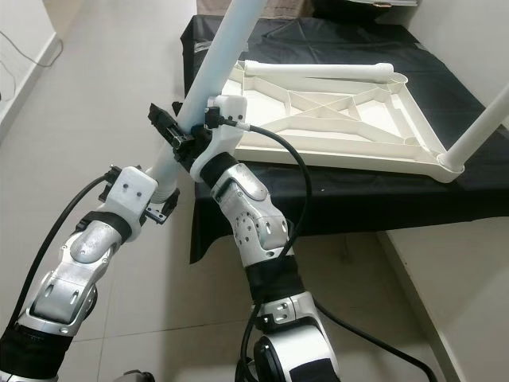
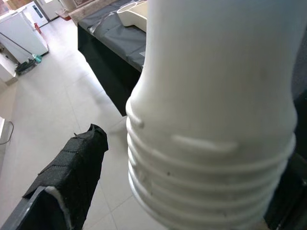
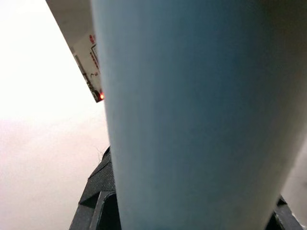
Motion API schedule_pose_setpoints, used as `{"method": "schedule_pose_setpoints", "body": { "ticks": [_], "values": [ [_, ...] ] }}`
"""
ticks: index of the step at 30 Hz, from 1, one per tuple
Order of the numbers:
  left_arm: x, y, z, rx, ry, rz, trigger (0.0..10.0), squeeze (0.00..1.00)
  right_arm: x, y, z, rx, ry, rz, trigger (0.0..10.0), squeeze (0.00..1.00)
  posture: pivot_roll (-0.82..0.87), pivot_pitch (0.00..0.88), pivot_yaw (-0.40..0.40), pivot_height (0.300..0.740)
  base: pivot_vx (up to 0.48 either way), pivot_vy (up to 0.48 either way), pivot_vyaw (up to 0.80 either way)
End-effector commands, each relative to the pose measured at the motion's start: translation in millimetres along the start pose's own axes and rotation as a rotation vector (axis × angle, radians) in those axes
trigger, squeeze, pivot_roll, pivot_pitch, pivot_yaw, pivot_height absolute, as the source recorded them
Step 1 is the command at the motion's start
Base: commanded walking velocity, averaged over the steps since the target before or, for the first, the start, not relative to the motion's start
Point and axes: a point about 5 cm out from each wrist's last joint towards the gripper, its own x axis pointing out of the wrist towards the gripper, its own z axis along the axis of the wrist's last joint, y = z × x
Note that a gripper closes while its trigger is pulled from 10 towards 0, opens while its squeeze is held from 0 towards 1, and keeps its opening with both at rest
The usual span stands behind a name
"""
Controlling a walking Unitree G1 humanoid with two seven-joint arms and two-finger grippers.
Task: Building children table
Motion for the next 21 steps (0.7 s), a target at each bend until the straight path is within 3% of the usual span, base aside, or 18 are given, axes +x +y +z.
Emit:
{"method": "schedule_pose_setpoints", "body": {
  "ticks": [1, 12, 21],
  "values": [
    [1.1, -1.1, -1.6, -0.003, 0.0, -0.003, 10.0, 0.0, -4.2, 3.5, -9.4, 0.032, 0.022, 0.003, 10.0, 0.0, 0.07, 0.157, -0.052, 0.74, 0.0, 0.0, 0.0],
    [5.6, -21.9, 4.6, -0.046, -0.036, -0.093, 10.0, 0.0, -4.4, 11.3, -14.6, 0.041, 0.033, 0.021, 10.0, 0.0, 0.07, 0.157, -0.052, 0.74, 0.0, 0.0, 0.0],
    [7.0, -24.4, 3.6, -0.048, -0.027, -0.093, 9.7, 0.0, -4.5, 11.4, -15.2, 0.037, 0.037, 0.02, 10.0, 0.0, 0.06, 0.161, -0.052, 0.74, 0.0, 0.0, 0.0]
  ]
}}
